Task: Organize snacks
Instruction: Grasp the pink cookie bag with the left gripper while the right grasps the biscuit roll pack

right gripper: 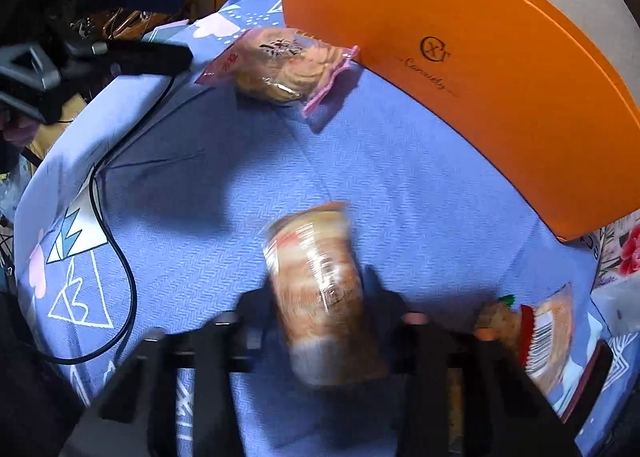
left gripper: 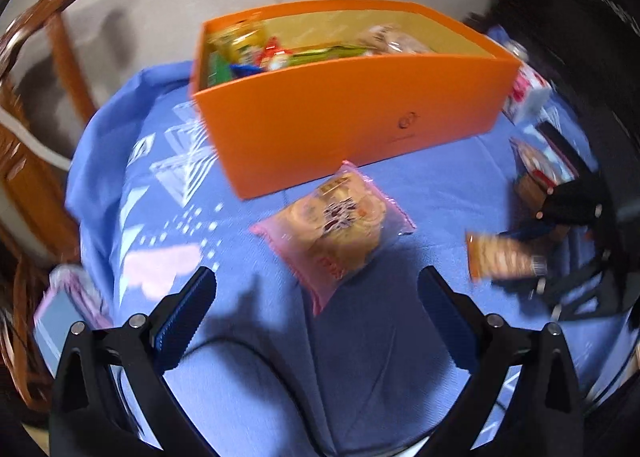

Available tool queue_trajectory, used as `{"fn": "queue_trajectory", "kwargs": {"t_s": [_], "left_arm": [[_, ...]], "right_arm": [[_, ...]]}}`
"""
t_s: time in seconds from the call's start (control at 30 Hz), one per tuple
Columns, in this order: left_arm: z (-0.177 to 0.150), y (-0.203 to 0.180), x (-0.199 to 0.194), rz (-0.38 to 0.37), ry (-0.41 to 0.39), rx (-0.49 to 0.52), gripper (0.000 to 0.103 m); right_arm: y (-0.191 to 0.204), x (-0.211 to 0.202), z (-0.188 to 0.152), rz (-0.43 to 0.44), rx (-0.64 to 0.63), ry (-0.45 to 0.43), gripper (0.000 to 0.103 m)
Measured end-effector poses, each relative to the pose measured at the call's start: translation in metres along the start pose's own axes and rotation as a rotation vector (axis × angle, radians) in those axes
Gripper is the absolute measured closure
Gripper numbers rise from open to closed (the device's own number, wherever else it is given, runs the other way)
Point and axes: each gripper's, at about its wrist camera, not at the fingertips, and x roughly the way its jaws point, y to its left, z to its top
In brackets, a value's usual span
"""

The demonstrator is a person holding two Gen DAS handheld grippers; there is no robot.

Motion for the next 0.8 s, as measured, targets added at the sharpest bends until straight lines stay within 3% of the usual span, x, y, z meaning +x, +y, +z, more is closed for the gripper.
{"fn": "queue_trajectory", "kwargs": {"t_s": [0.23, 0.37, 0.6, 0.8], "left_arm": [[0.007, -0.027, 0.033, -0.019, -0.024, 0.329, 0.004], [0.012, -0.034, 0.046, -0.039, -0.039, 0.450, 0.004], [0.024, -0.026, 0.071, -0.090, -0.011, 0.463, 0.004], [0.015, -0.025, 0.080, -0.146, 0.007, 0.444, 0.005]], "right_arm": [[-0.016, -0.012, -0.011, 0.035, 0.174, -0.015, 0.066], [-0.016, -0.018, -0.020, 0.048, 0.238, -0.008, 0.066], [-0.011, -0.033, -0.016, 0.067, 0.311, -0.043, 0.066], [-0.014, -0.041, -0.018, 0.066, 0.343, -0.052, 0.066]]}}
